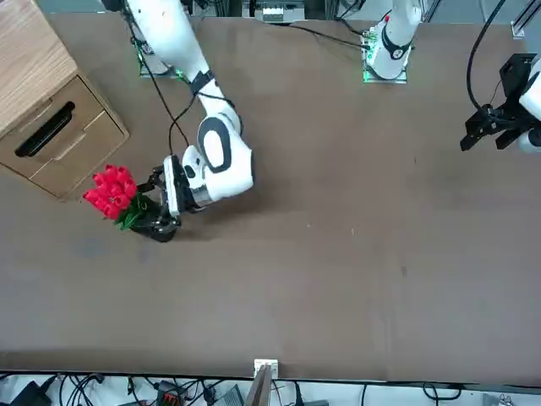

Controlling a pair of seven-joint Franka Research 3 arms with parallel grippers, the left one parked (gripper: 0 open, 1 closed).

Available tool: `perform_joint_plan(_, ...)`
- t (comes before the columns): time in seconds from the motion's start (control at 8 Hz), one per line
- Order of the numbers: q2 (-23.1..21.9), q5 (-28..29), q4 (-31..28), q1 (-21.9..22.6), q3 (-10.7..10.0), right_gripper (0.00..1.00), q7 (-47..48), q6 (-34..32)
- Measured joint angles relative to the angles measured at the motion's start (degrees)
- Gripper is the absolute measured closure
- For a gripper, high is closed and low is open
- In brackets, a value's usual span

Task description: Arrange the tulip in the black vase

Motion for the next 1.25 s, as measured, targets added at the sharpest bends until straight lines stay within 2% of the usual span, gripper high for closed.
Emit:
perform_joint_plan(0.38, -1.37, 10.9, 8.08, 3.74, 0.14, 0.0, -12.61, -1.66)
perform_joint_plan(0.75, -2.96, 19.99, 14.85, 3.06, -0.39, 0.0, -25.78, -1.76)
perform_joint_plan(1.0, -7.18, 26.33, 16.97, -0.17, -1.07, 0.0, -38.41, -1.88)
perform_joint_plan(1.25, -12.63, 31.91, 17.56, -6.17, -1.17, 0.0, -52.73, -1.89)
